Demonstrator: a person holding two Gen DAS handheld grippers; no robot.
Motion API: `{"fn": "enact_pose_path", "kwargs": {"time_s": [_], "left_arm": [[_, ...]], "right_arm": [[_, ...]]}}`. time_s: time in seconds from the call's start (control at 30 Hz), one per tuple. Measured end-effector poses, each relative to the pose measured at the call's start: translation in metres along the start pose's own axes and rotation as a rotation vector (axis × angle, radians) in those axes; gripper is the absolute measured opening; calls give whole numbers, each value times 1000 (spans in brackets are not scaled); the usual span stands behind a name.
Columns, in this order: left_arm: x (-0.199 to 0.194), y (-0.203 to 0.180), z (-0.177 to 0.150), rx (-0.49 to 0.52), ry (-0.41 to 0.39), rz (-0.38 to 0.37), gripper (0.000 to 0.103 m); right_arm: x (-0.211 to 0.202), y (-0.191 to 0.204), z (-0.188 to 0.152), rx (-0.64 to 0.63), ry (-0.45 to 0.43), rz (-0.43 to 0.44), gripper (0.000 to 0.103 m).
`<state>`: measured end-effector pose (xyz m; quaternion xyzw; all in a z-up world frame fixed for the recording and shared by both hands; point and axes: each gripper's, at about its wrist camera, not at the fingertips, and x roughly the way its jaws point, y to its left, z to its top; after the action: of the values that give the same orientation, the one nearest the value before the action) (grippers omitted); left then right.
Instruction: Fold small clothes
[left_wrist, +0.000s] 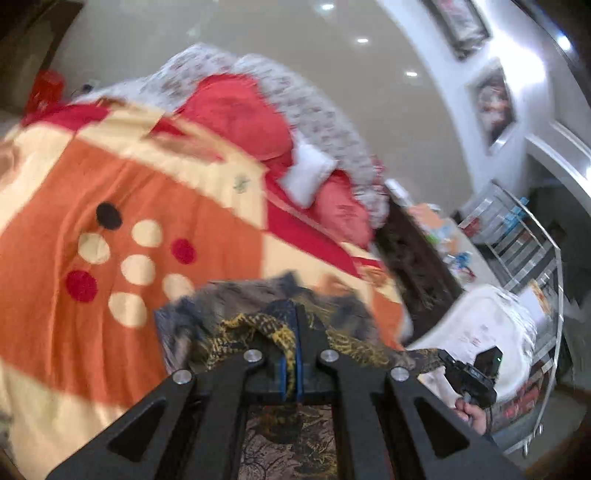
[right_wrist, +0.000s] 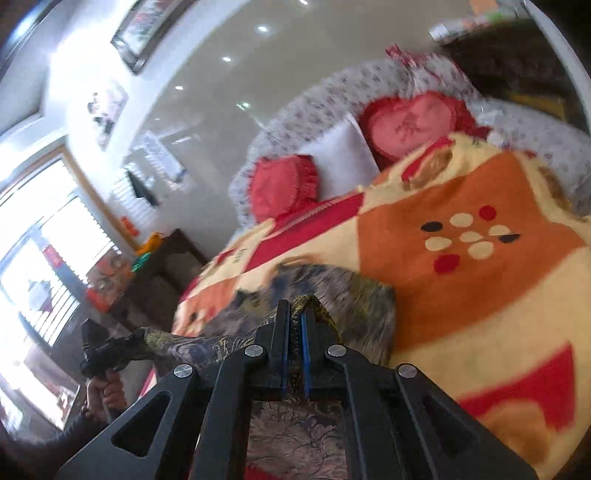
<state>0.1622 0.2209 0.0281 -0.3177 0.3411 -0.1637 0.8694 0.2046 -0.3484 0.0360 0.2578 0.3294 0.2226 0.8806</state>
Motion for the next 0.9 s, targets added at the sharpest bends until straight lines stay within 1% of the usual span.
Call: {"fn": "enact_pose_path", "kwargs": {"time_s": [0.03,0.07,0.1,0.13,0.2,0.23,0.27,0.3,0.33,0.37,0.4,0.43,0.47,0.5,0.53,0.57,0.6,0.63,0.67,0.7,0.73,0.77,0.8,0.87,0.9], "left_arm": [[23,12,3,-13,28,53,3],[37,19,3,-22,45,99,3],[43,25,3,-28,57,120,3],[55,34,5,-55,86,146,3],[61,46,7,-108,120,154,9],[60,48,9,-121,124,151,11],[57,49,10,-123,118,158,22],[51,49,14,-110,96,171,37],[43,48,18,-91,65,186,48],[34,47,19,-82,36,196,67],[22,47,24,-81,-2,206,70],[11,48,29,-90,-42,213,70],[2,46,31,-100,-64,212,70],[-3,42,30,-103,-73,203,69],[-3,32,25,-81,-63,187,67],[-2,24,23,-57,-47,172,59],[5,10,14,-4,-7,152,51],[22,-13,-4,90,70,145,46],[33,-23,-15,134,112,145,32],[56,-41,-36,203,196,149,22],[70,-49,-47,226,238,169,21],[85,-54,-56,240,275,199,20],[107,-57,-67,252,324,255,20],[131,-57,-72,268,351,348,20],[138,-58,-66,268,339,367,20]], "right_arm": [[15,-7,4,21,16,-10,0],[35,-17,8,52,36,-32,0],[45,-24,9,73,45,-49,0],[57,-32,8,104,57,-60,0],[77,-48,6,180,87,-62,0],[80,-54,5,207,97,-57,0],[80,-57,5,227,99,-45,0],[76,-59,5,239,88,-18,0],[69,-58,6,244,68,21,1],[62,-57,7,240,43,52,3],[57,-56,9,232,23,67,9],[48,-55,11,217,-1,72,13],[40,-52,13,206,-16,60,13],[35,-49,14,196,-22,43,13],[28,-43,15,169,-32,30,13],[26,-36,14,144,-31,21,13],[27,-28,13,117,-13,7,13],[34,-16,11,66,30,-12,13],[44,0,6,1,77,-20,13],[59,21,-2,-87,144,-38,13],[73,38,-11,-167,195,-86,13],[83,48,-17,-217,226,-119,13],[98,58,-25,-270,275,-169,13],[134,63,-43,-325,413,-310,13],[153,63,-54,-347,484,-383,13]]}}
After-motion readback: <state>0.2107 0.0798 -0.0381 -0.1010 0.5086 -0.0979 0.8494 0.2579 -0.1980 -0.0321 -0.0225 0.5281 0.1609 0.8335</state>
